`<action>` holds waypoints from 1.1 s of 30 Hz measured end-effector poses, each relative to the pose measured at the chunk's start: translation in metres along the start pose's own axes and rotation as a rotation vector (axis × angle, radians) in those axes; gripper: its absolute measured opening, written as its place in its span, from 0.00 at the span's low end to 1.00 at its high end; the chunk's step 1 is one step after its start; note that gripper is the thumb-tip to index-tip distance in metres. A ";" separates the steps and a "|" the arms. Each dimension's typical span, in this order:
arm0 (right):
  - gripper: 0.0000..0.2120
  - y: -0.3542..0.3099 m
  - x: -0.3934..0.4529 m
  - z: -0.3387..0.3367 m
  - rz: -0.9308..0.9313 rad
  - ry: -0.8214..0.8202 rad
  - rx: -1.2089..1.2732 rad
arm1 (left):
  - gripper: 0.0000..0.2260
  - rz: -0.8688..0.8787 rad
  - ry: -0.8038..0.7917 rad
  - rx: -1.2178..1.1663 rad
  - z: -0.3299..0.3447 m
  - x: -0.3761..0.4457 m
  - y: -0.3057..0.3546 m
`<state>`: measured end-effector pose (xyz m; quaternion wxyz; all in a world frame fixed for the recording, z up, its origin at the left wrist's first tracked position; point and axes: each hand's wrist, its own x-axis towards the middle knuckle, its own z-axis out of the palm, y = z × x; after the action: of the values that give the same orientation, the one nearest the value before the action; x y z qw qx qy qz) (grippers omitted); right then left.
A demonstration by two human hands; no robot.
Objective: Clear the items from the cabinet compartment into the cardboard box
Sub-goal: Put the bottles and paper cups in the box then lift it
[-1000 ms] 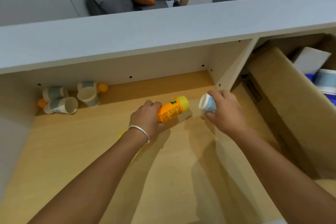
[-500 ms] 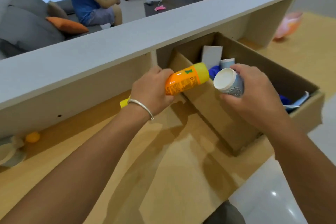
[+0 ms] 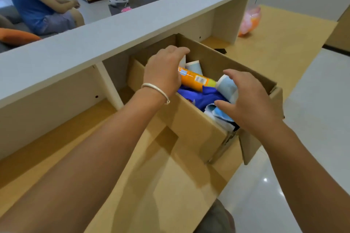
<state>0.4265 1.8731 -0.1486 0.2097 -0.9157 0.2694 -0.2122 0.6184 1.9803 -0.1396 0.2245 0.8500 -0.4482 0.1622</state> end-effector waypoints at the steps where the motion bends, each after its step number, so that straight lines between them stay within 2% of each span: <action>1: 0.34 -0.003 -0.002 0.004 -0.013 -0.004 -0.001 | 0.25 -0.013 0.019 -0.029 0.001 -0.012 -0.004; 4: 0.31 -0.024 -0.008 0.016 -0.071 -0.022 0.024 | 0.24 -0.068 0.037 -0.013 -0.004 -0.060 -0.029; 10: 0.29 -0.100 -0.025 0.058 -0.254 -0.126 0.094 | 0.24 -0.332 0.002 0.094 -0.044 -0.180 -0.111; 21: 0.32 -0.264 -0.083 0.174 -0.556 -0.508 0.120 | 0.27 -0.842 0.053 0.258 -0.150 -0.382 -0.219; 27: 0.33 -0.333 -0.121 0.245 -0.657 -0.694 0.090 | 0.28 -1.038 0.113 0.302 -0.193 -0.464 -0.259; 33: 0.35 -0.389 -0.136 0.318 -0.695 -0.790 0.043 | 0.29 -1.166 0.144 0.322 -0.215 -0.514 -0.308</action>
<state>0.6397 2.3367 -0.2535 0.2312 -0.9567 -0.1541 0.0869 0.5790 2.6012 -0.2756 0.1746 0.9655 0.1377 0.1354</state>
